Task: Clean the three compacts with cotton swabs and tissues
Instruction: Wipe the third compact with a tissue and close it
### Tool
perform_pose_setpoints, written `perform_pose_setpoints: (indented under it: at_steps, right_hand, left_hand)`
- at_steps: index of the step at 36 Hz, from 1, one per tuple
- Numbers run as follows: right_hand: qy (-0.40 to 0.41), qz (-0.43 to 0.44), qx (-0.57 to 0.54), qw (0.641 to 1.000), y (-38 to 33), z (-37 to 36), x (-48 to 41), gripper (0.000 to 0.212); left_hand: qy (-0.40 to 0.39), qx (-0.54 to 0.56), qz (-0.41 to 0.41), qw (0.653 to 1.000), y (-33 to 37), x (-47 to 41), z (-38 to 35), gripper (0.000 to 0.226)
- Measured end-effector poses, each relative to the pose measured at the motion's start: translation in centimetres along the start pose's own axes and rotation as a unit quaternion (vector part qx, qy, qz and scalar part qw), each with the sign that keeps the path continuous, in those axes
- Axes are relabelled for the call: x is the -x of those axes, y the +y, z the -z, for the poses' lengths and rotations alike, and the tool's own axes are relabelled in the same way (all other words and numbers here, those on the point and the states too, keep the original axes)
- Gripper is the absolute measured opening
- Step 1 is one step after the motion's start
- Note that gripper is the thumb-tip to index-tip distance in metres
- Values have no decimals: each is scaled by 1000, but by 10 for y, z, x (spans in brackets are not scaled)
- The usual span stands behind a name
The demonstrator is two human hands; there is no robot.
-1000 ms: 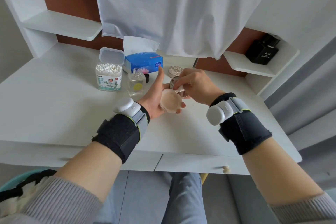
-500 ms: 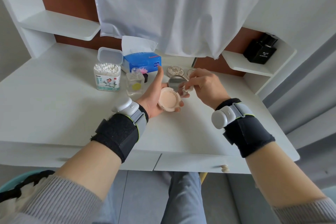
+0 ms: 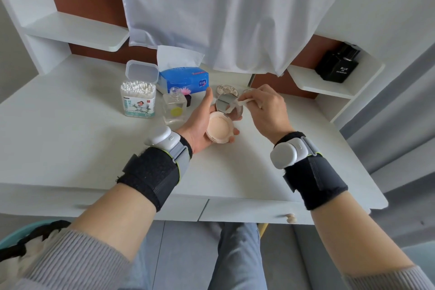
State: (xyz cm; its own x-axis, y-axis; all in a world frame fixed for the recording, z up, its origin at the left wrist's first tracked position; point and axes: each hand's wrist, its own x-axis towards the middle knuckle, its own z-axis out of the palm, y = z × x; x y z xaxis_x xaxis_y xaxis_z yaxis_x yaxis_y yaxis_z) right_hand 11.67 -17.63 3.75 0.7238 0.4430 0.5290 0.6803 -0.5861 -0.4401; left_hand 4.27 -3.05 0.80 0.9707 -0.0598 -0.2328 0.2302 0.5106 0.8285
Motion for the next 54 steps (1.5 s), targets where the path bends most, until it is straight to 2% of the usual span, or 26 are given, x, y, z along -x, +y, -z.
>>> perform_pose_setpoints:
  at_steps: [7,13,24,27,33,37,40,43,45,48,49,51,54]
  right_hand:
    - [-167,9,-35,985,-16,1,-4,25]
    - [-214,35,1,976,-10,4,-5,29]
    - [-148,150,112,971,3,6,-3,24]
    - [-95,177,157,967,7,5,-5,19]
    - [55,142,199,968,4,-11,2,12]
    - [149,78,150,974,12,-12,1,24]
    - [159,23,83,983,14,-9,6,28]
    - [106,-145,-66,982,9,-2,9,23]
    - [72,-255,-246,932,5,2,9,14]
    - [37,-329,-430,840,-2,3,9,10]
    - [30,-334,-453,826,-3,2,10,13]
    - [20,-330,-454,827,-5,-1,10,17]
    - [7,-308,-381,872,-6,-9,11,21]
  left_hand:
    - [23,5,-6,1000,0,0,-2,83]
    - [21,10,-7,1000,0,0,-1,86]
    - [4,0,-6,1000,1,4,-2,83]
    - [-2,4,-6,1000,1,5,-3,83]
    - [8,10,-14,1000,1,4,-1,82]
    - [15,11,-17,1000,0,1,2,87]
    - [19,11,-10,1000,-1,-1,3,87]
    - [26,6,-5,1000,-1,-1,2,85]
    - [24,5,-6,1000,0,0,2,84]
    - [31,-1,-6,999,1,1,1,83]
    - [34,-3,-5,999,1,1,1,84]
    - [34,1,-5,999,1,1,1,86]
    - [35,-2,-12,999,1,1,1,83]
